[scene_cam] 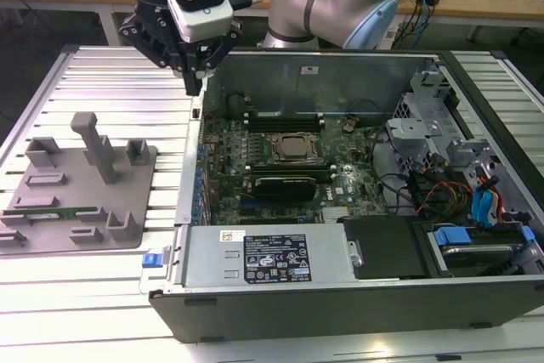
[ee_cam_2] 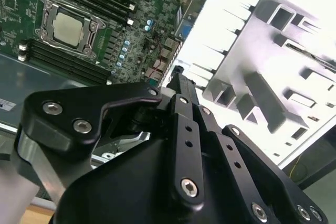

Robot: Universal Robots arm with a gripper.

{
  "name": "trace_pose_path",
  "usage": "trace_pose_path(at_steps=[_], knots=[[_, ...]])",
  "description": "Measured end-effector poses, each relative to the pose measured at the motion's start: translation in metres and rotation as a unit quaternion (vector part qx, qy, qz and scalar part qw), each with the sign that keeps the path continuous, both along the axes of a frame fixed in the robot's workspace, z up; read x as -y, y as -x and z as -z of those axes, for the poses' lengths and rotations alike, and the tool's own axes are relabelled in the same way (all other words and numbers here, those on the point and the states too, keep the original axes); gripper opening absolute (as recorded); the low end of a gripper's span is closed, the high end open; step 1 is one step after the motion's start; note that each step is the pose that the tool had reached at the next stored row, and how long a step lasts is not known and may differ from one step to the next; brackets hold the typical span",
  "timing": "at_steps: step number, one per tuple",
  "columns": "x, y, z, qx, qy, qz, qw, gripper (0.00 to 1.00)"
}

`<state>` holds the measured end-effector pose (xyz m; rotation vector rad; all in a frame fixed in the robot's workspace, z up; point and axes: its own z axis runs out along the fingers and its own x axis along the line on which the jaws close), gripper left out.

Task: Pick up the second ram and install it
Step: 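Reach for the second ram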

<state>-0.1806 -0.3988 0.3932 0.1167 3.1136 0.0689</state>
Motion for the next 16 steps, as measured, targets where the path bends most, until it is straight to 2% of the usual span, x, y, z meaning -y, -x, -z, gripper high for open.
trace_pose_path(at_steps=[16], knots=[[0.0000,0.022,0.0000,0.0000,0.0001,0.000,1.0000,0.08]])
